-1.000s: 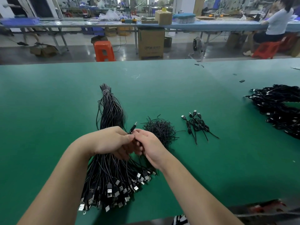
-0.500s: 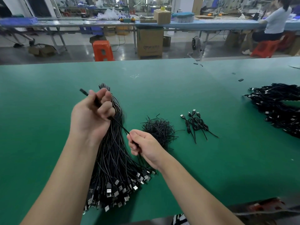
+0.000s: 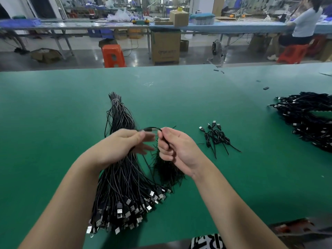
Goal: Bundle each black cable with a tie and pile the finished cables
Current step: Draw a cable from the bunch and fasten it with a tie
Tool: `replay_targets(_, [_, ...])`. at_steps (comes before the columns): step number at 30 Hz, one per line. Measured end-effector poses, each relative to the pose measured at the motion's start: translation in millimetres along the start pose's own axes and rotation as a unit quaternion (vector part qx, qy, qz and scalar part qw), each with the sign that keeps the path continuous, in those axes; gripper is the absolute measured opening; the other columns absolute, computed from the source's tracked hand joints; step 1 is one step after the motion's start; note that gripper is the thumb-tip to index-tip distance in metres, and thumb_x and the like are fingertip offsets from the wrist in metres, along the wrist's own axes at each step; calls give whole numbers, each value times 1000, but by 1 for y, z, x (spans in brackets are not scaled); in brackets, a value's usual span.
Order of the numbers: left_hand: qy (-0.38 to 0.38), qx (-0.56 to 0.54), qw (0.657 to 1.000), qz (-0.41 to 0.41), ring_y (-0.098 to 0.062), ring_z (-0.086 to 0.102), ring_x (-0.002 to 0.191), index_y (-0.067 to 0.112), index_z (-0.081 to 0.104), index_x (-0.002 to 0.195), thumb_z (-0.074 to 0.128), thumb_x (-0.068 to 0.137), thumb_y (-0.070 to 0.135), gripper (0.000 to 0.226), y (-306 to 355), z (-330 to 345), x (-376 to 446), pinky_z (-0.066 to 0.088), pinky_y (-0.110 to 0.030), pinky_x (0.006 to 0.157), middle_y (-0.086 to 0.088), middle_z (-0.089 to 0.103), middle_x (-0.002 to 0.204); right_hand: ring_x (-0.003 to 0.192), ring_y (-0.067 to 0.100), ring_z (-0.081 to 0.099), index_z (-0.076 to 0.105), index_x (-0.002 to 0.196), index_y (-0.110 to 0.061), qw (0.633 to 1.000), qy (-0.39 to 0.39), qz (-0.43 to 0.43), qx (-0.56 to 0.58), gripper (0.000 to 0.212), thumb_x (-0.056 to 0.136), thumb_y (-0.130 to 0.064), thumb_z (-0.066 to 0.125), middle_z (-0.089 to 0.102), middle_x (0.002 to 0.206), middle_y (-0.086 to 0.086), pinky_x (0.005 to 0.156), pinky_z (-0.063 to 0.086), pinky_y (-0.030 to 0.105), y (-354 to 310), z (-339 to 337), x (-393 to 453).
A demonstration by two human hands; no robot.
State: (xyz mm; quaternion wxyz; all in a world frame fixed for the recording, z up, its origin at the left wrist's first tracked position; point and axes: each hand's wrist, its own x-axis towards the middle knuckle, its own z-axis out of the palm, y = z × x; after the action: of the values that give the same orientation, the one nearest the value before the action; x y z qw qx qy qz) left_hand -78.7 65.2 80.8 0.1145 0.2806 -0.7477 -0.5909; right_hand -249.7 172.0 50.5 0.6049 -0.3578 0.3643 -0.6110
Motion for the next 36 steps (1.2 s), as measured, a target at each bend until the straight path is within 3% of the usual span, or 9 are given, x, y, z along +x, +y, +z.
replay_targets(4, [91,-123,985,78,-22,68,114,5,63,126,45,95,36,48,-3,12,9,53,-31,99,-6,72,121,56,12,34,59,90,-13,999,11,-14,-27,25,107,-25,45,47,66,0,51,34,23,6,2,-4])
replay_targets(10, [49,-53,991,111,-13,64,120,18,64,128,44,100,38,40,-14,18,11,46,-23,105,7,70,125,53,12,37,64,89,-14,995,-2,-32,91,23,104,-25,49,48,64,0,50,37,23,-3,-4,-5])
replay_targets(15, [41,-121,983,135,-20,56,132,13,60,136,41,102,44,49,-17,24,16,40,-29,112,-2,62,138,50,10,37,63,90,-12,988,-6,-33,150,21,101,-25,51,46,62,-1,47,38,22,-3,-6,-5])
replay_targets(19, [52,-150,982,97,-18,57,129,21,69,124,45,100,50,45,-24,29,22,39,-33,114,-3,67,132,52,11,37,64,89,-14,998,-25,-29,53,24,104,-27,50,47,63,-1,49,37,21,2,-2,-10])
replay_targets(23, [-13,-159,982,100,-29,62,118,9,71,111,45,101,49,49,-30,38,22,33,-46,118,-9,75,103,51,11,39,65,87,-19,997,-51,-38,-38,26,104,-28,48,49,62,-1,50,39,22,5,7,-14])
replay_targets(27, [29,-309,941,136,-26,55,132,2,58,132,41,100,43,55,-19,39,20,43,-37,112,-15,64,134,51,14,43,64,86,-21,993,-21,-34,-113,29,107,-23,45,51,62,0,52,40,24,7,7,-16])
replay_targets(29, [67,-360,920,136,-30,60,125,-2,58,127,42,100,40,53,-10,48,21,51,-34,102,-20,67,126,52,14,49,64,86,-19,986,-3,-34,-162,29,107,-20,45,55,62,0,54,44,23,12,6,-16])
replay_targets(32, [137,-435,882,119,-28,73,93,0,59,107,39,103,34,40,2,57,23,59,-37,85,-9,71,81,60,12,58,65,84,-17,976,16,-34,-213,29,107,-14,47,64,64,-1,61,51,22,20,4,-15])
replay_targets(36, [148,-471,862,118,-13,45,53,4,62,96,48,99,31,31,10,54,26,53,-31,59,5,38,60,79,9,69,68,81,-25,933,66,-48,-350,29,104,-16,53,75,75,-4,88,51,27,20,-9,-15])
